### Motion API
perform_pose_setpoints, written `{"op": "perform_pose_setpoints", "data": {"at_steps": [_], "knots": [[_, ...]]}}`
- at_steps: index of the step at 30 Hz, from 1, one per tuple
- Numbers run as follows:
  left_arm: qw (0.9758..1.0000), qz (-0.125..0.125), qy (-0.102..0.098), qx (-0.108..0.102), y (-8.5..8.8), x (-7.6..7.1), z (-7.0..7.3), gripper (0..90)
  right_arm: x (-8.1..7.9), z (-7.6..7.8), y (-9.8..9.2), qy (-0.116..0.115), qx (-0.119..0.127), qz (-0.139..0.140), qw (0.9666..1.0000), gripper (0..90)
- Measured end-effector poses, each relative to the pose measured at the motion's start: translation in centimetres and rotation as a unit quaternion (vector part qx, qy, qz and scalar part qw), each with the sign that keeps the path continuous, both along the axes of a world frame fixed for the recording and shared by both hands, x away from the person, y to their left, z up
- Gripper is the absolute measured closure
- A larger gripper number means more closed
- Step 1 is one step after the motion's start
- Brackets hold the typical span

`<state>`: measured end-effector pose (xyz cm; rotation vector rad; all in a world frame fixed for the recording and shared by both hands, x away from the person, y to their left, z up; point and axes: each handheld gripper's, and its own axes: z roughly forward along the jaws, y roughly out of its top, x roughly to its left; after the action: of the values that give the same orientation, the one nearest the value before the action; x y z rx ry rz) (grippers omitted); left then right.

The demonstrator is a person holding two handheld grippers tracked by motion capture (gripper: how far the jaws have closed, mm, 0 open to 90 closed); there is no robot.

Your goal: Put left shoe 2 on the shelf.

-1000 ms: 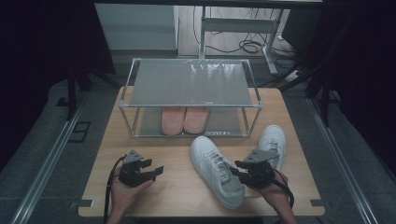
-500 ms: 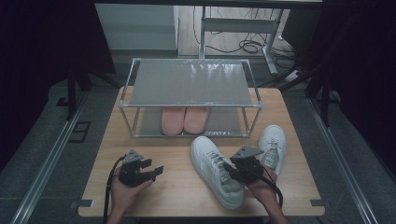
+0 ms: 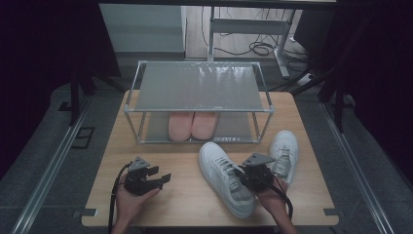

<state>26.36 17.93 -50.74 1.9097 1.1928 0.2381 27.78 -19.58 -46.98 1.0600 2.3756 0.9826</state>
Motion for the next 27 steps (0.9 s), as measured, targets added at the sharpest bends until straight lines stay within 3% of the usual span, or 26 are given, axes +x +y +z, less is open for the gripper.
{"op": "perform_pose_setpoints", "data": {"at_steps": [18, 27], "knots": [[1.0, 0.005, -0.003, -0.002, 0.3, 0.0, 0.2, 39.0, -0.7, 0.9, 0.1, -0.021, 0.077, 0.019, 0.9966, 80.4], [1.0, 0.006, -0.004, -0.002, 0.4, 0.0, 0.2, 38.9, -1.2, 1.4, 0.0, -0.026, 0.092, 0.027, 0.995, 80.6]]}}
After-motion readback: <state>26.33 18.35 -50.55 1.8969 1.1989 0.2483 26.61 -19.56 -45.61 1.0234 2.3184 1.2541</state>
